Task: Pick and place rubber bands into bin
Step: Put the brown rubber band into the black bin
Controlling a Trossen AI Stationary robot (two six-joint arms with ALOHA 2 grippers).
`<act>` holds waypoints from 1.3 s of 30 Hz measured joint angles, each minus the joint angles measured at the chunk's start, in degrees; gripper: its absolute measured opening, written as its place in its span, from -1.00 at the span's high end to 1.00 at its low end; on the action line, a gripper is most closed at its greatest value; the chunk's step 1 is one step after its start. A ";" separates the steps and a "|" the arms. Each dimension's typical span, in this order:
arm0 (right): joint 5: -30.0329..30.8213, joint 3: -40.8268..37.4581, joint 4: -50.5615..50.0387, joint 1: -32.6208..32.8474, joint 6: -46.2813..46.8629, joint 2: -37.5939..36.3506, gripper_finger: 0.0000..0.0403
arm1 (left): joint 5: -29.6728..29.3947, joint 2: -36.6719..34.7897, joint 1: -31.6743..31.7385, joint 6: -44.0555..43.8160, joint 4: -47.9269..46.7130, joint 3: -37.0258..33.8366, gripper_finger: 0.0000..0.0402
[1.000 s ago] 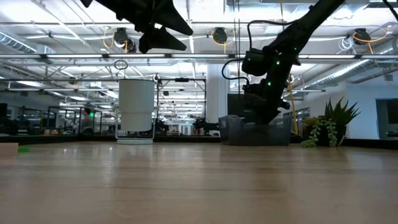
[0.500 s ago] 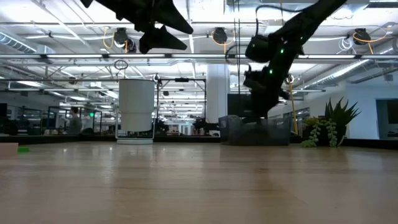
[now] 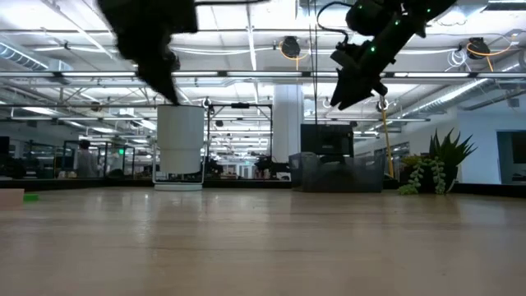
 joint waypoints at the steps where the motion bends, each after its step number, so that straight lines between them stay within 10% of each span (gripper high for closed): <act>1: 0.00 0.00 0.02 0.00 0.02 -0.43 0.23 | -0.16 0.06 -0.93 -0.80 -3.58 0.26 -0.18; 12: -0.02 -3.33 1.16 0.00 1.94 -0.89 0.23 | 2.18 0.00 -11.11 -4.37 -26.30 1.74 -0.18; 39: -0.04 -5.84 16.29 10.39 1.00 -7.28 0.23 | 8.75 13.25 -14.59 -2.07 -17.26 -8.59 -0.18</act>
